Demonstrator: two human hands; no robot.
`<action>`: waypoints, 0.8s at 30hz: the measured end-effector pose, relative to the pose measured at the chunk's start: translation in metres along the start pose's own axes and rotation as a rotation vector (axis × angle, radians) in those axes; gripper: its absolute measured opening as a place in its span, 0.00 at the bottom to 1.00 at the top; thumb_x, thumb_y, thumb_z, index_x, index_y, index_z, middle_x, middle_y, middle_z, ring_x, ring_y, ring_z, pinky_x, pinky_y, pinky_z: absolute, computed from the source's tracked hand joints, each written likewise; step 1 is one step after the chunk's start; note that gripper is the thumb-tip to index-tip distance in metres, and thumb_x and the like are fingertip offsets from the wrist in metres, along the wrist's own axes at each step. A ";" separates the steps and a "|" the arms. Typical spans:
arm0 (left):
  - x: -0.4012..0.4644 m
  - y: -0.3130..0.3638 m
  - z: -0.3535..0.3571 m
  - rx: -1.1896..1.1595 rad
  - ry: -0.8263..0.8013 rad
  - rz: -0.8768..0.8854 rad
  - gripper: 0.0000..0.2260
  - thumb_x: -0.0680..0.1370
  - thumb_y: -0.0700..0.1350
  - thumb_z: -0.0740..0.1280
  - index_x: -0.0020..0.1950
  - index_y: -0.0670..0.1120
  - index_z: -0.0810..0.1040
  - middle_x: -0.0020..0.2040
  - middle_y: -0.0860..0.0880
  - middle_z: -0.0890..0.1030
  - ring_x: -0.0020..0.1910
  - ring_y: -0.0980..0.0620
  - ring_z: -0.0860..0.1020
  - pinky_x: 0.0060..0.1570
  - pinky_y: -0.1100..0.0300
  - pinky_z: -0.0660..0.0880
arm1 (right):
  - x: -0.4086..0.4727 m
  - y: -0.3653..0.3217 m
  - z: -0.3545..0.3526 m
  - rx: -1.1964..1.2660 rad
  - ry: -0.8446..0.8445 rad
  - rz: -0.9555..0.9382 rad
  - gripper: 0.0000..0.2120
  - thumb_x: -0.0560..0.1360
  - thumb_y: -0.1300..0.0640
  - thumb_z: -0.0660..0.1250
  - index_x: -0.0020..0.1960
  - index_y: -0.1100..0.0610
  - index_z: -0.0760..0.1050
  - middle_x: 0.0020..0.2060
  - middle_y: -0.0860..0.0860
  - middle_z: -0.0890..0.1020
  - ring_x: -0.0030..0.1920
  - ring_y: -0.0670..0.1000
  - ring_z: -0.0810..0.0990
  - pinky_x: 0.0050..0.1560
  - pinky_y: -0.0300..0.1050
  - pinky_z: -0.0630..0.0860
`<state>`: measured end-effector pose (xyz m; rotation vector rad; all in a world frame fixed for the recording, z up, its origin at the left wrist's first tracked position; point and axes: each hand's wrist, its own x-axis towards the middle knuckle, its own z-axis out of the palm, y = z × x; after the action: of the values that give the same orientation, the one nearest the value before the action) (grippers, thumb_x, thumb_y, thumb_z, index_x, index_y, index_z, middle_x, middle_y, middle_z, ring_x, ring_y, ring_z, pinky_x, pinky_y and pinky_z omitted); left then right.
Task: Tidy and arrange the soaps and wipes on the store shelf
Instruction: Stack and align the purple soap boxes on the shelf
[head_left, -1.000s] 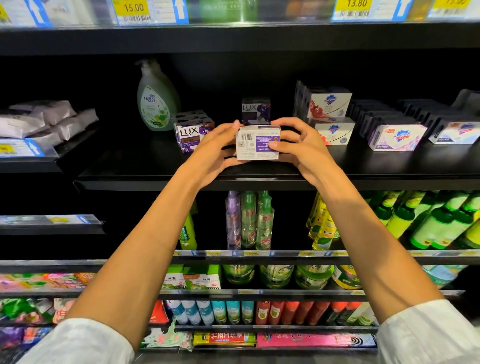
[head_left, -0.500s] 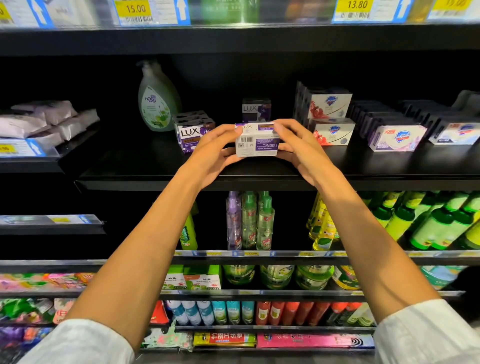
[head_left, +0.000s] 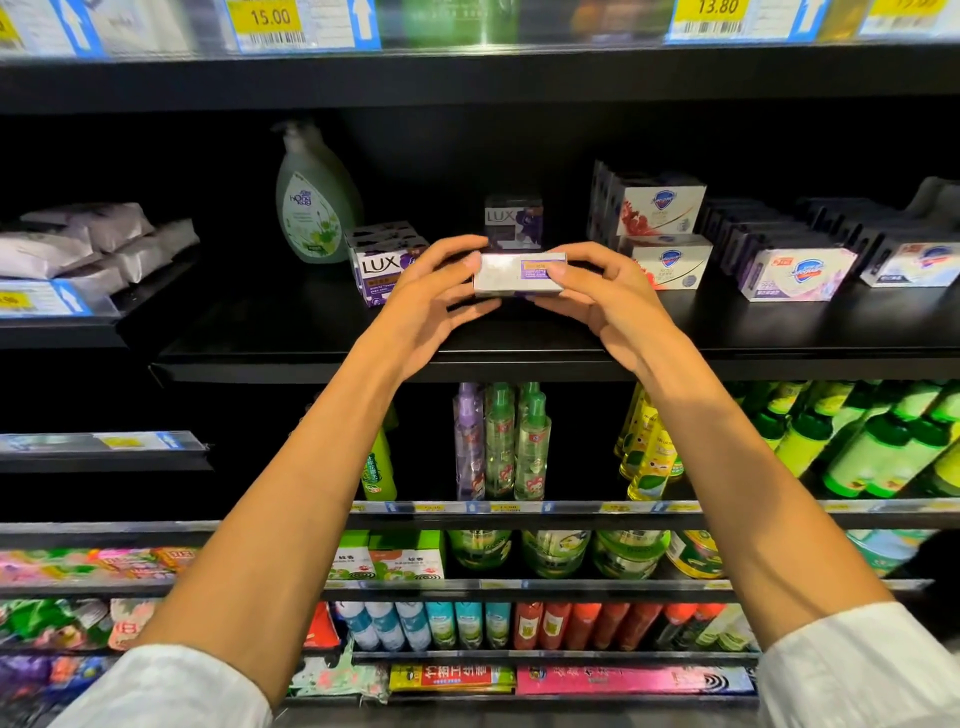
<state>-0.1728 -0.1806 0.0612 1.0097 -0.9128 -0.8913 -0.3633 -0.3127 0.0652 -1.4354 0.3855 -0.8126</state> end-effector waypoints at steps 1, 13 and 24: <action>0.000 0.001 0.002 -0.005 0.016 -0.013 0.18 0.83 0.45 0.68 0.72 0.41 0.75 0.68 0.38 0.80 0.67 0.39 0.79 0.66 0.41 0.77 | -0.001 0.000 0.000 -0.005 0.002 -0.008 0.17 0.79 0.62 0.73 0.65 0.67 0.77 0.58 0.63 0.84 0.62 0.59 0.84 0.65 0.58 0.80; 0.002 0.002 -0.001 -0.051 0.077 -0.068 0.18 0.81 0.35 0.69 0.71 0.41 0.76 0.64 0.38 0.82 0.63 0.40 0.83 0.58 0.48 0.82 | -0.002 0.001 0.001 -0.129 -0.041 -0.034 0.25 0.75 0.67 0.76 0.70 0.59 0.75 0.63 0.57 0.82 0.63 0.52 0.83 0.64 0.57 0.81; 0.000 -0.001 -0.003 0.032 -0.010 0.045 0.26 0.78 0.29 0.69 0.73 0.48 0.74 0.70 0.39 0.77 0.66 0.40 0.80 0.61 0.45 0.81 | 0.001 0.002 0.002 -0.101 -0.015 0.037 0.18 0.78 0.61 0.74 0.67 0.56 0.78 0.54 0.59 0.87 0.59 0.56 0.86 0.55 0.51 0.85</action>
<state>-0.1702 -0.1798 0.0591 1.0092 -0.9577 -0.8465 -0.3611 -0.3125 0.0639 -1.5232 0.4461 -0.7616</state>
